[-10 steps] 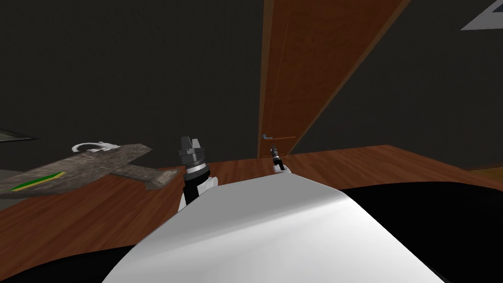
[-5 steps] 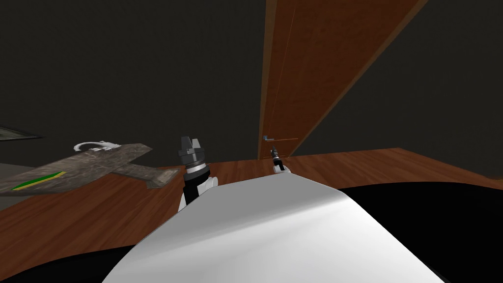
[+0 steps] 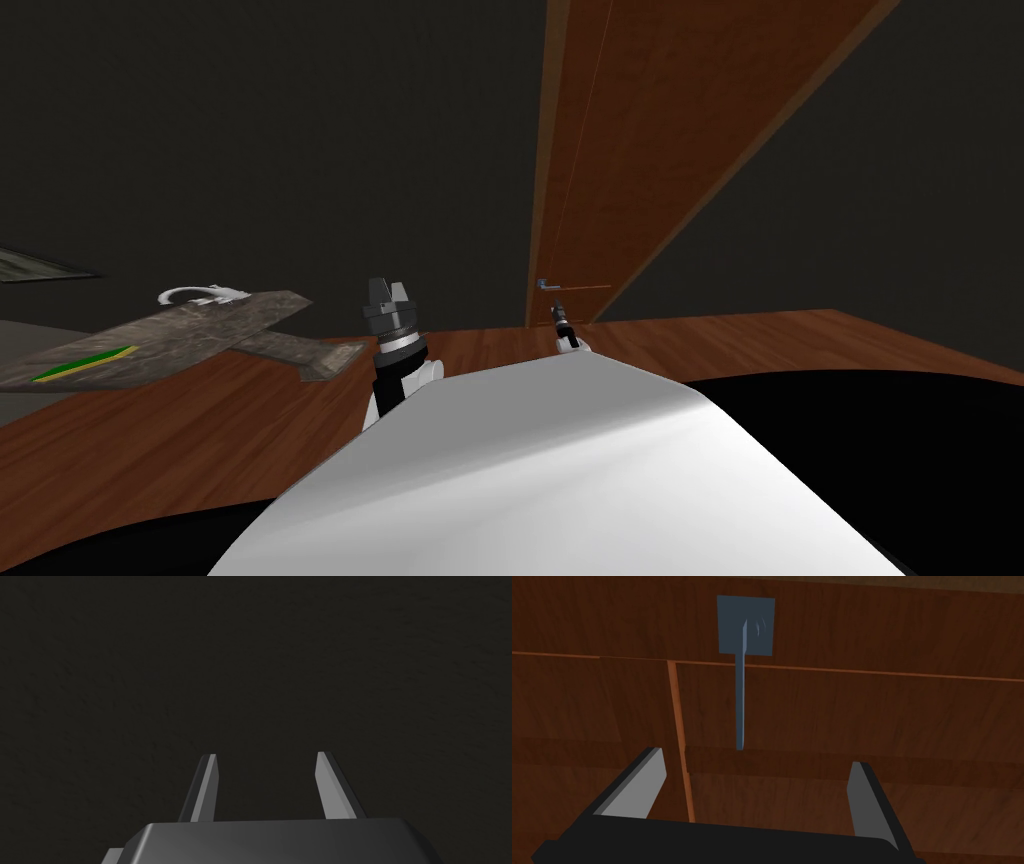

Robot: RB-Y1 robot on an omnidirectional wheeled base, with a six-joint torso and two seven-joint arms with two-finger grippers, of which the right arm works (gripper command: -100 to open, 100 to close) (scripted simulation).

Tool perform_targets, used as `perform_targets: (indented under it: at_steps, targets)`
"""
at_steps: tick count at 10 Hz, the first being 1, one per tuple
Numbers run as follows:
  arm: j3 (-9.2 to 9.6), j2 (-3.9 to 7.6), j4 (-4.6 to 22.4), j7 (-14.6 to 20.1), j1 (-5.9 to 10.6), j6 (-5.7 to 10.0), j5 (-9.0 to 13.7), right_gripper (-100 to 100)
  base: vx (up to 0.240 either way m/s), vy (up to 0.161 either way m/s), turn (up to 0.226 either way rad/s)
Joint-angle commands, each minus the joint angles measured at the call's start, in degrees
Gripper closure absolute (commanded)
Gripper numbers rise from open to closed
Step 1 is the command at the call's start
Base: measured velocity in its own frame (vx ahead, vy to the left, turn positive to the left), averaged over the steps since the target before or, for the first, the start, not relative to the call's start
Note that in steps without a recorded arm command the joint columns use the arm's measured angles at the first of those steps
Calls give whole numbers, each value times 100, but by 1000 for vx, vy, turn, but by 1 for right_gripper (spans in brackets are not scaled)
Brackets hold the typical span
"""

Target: Pull the door open

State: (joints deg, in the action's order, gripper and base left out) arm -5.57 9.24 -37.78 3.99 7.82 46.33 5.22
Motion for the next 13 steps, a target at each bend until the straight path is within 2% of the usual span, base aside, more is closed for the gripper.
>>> perform_targets:
  at_steps: [1,4,7,8,9,10,11,13]
  targets:
    - [-5,12,176,22,65,48,17,-100,73,-44,38]
    - [-18,32,552,55,211,148,49,-100,66,-30,41]
    - [-26,46,814,79,314,218,72,-100,69,-37,30]
    - [-23,34,689,65,259,167,65,-100,22,-12,6]
    - [-95,150,692,138,162,203,138,-100,139,21,235]
    - [-120,191,690,164,126,215,163,-100,202,37,175]
    - [-178,284,686,222,45,240,221,-100,226,41,171]
    - [-178,284,1054,222,45,258,221,-100,88,-3,37]
